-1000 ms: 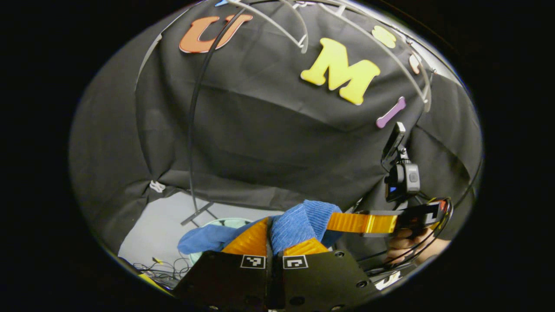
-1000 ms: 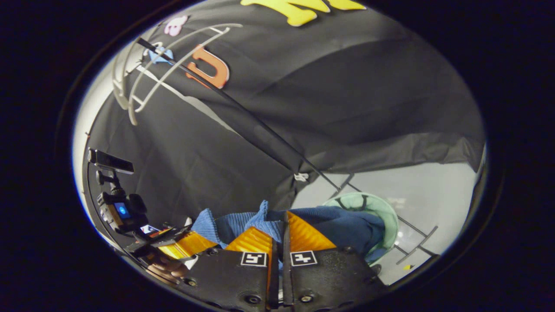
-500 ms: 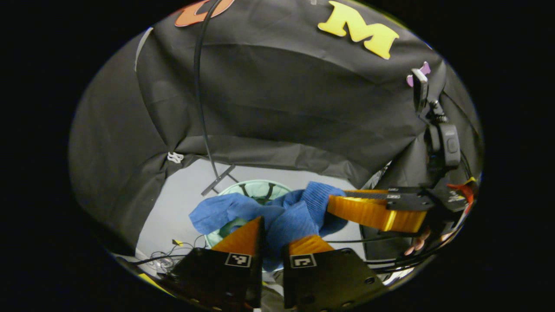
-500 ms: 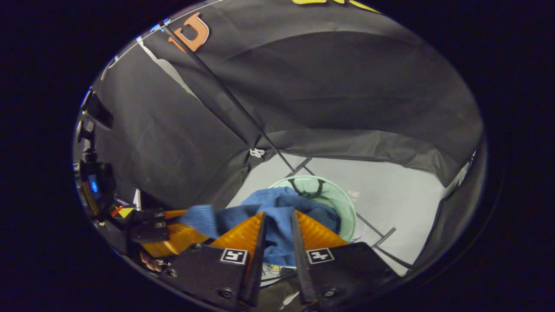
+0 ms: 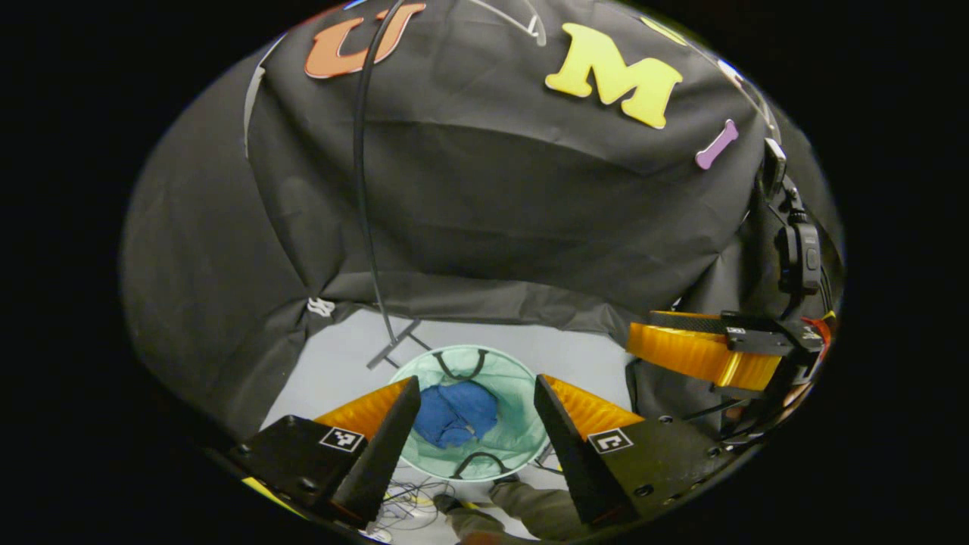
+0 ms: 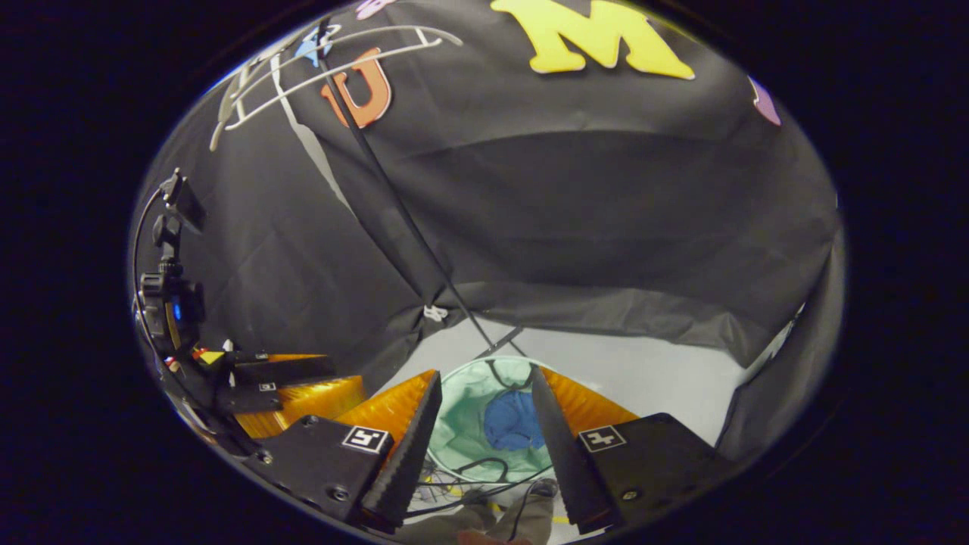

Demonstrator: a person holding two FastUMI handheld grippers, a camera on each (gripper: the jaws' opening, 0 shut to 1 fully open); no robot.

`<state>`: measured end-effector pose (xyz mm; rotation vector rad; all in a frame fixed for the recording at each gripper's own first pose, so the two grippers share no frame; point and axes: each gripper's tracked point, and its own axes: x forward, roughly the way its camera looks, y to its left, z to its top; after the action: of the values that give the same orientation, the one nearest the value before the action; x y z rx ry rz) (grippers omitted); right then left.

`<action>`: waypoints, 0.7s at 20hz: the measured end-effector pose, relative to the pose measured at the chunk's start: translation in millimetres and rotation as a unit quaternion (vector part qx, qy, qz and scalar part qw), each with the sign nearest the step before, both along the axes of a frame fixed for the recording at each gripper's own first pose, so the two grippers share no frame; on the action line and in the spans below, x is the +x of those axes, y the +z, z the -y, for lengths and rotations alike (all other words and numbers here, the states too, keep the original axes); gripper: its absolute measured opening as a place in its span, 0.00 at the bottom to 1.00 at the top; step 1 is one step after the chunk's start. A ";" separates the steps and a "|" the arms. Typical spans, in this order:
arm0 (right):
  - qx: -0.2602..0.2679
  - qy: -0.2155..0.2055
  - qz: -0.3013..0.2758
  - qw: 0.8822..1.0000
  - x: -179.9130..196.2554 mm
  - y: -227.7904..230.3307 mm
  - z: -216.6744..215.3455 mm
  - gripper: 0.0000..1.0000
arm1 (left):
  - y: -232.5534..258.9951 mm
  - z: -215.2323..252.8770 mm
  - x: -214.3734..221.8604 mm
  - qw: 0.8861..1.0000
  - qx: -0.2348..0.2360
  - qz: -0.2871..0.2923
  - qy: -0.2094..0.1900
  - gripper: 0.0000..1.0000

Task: Grasp the clothes on the hanger with both hands and then place them into the laundry hamper below.

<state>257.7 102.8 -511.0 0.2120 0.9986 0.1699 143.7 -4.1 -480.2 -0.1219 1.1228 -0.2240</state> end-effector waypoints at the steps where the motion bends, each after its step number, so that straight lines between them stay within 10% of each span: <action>1: -0.007 -0.003 0.018 1.000 -4.6 20.5 0.2 0.77 | 11.2 -4.1 1.6 1.000 0.004 0.012 0.001 0.95; 14: -0.077 -0.074 0.230 0.967 -89.6 258.6 -23.6 0.98 | 228.7 -44.4 -15.6 0.973 0.002 0.230 0.001 0.96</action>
<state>168.1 126.5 -252.5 0.0967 0.5282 0.0005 128.1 40.3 -251.5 -0.0621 0.6611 -0.2336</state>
